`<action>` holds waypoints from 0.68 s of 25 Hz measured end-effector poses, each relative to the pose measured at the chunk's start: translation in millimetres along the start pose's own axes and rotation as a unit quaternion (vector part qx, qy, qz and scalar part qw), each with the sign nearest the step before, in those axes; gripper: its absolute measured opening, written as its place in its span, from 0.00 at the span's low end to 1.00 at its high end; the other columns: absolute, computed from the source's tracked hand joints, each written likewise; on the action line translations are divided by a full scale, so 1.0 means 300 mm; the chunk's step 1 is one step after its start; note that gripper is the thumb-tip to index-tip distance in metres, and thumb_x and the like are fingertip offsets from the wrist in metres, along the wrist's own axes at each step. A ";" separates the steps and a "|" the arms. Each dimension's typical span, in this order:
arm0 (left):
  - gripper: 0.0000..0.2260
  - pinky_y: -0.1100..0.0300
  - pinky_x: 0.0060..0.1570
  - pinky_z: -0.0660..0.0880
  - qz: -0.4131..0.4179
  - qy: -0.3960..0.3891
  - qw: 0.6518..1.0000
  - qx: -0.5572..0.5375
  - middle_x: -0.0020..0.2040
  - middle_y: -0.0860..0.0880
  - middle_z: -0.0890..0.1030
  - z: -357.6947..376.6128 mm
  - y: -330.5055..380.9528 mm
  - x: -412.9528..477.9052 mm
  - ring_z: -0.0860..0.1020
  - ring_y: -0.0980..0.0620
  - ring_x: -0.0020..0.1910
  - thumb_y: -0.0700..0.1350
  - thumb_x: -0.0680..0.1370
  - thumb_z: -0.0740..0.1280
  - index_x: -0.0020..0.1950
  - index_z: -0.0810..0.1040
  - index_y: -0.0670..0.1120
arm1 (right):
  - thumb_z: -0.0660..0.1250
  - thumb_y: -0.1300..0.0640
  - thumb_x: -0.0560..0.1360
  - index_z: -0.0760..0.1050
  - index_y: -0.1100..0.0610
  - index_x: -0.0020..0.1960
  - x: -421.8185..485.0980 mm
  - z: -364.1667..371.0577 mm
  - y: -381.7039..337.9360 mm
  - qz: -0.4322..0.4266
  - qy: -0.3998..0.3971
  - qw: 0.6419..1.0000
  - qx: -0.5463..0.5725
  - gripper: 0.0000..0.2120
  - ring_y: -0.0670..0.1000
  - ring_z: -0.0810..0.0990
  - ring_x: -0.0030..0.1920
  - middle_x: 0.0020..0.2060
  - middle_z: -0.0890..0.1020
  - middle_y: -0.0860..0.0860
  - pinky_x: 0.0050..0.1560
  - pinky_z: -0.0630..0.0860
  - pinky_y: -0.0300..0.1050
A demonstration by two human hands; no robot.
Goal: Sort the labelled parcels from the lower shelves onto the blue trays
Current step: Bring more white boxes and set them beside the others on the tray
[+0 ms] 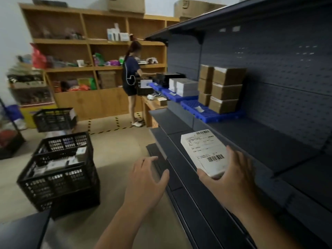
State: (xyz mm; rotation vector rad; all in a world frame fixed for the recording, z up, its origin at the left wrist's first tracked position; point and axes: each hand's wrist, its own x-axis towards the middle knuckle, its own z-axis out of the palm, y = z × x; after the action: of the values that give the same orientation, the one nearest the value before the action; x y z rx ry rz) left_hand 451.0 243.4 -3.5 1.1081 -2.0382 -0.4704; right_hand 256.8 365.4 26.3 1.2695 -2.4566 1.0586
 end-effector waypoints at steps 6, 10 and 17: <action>0.23 0.64 0.64 0.62 -0.039 0.013 0.999 0.017 0.61 0.60 0.71 -0.081 -0.272 0.145 0.67 0.60 0.64 0.61 0.76 0.66 0.69 0.71 0.56 | 0.69 0.27 0.61 0.58 0.56 0.78 0.100 0.285 -0.216 -0.032 -0.021 0.999 -0.003 0.56 0.56 0.66 0.67 0.69 0.70 0.54 0.68 0.66 0.55; 0.23 0.63 0.65 0.64 -0.048 0.023 0.998 0.029 0.61 0.60 0.72 -0.100 -0.404 0.269 0.68 0.59 0.65 0.61 0.76 0.66 0.70 0.72 0.55 | 0.73 0.30 0.62 0.61 0.59 0.77 0.195 0.453 -0.314 -0.048 -0.033 0.998 -0.018 0.54 0.58 0.68 0.66 0.68 0.72 0.56 0.67 0.65 0.56; 0.23 0.67 0.63 0.60 -0.061 0.019 0.997 0.051 0.61 0.60 0.71 -0.016 -0.645 0.596 0.66 0.60 0.64 0.59 0.77 0.68 0.70 0.71 0.55 | 0.75 0.33 0.62 0.63 0.60 0.76 0.485 0.799 -0.410 -0.065 -0.045 0.997 0.004 0.53 0.60 0.69 0.65 0.66 0.73 0.57 0.66 0.66 0.57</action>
State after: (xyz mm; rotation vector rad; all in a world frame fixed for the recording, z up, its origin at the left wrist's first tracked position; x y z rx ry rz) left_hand 501.0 -12.5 -41.5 1.2993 -1.9877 -0.4077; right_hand 298.6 65.7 -19.8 1.4893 -2.3968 0.9993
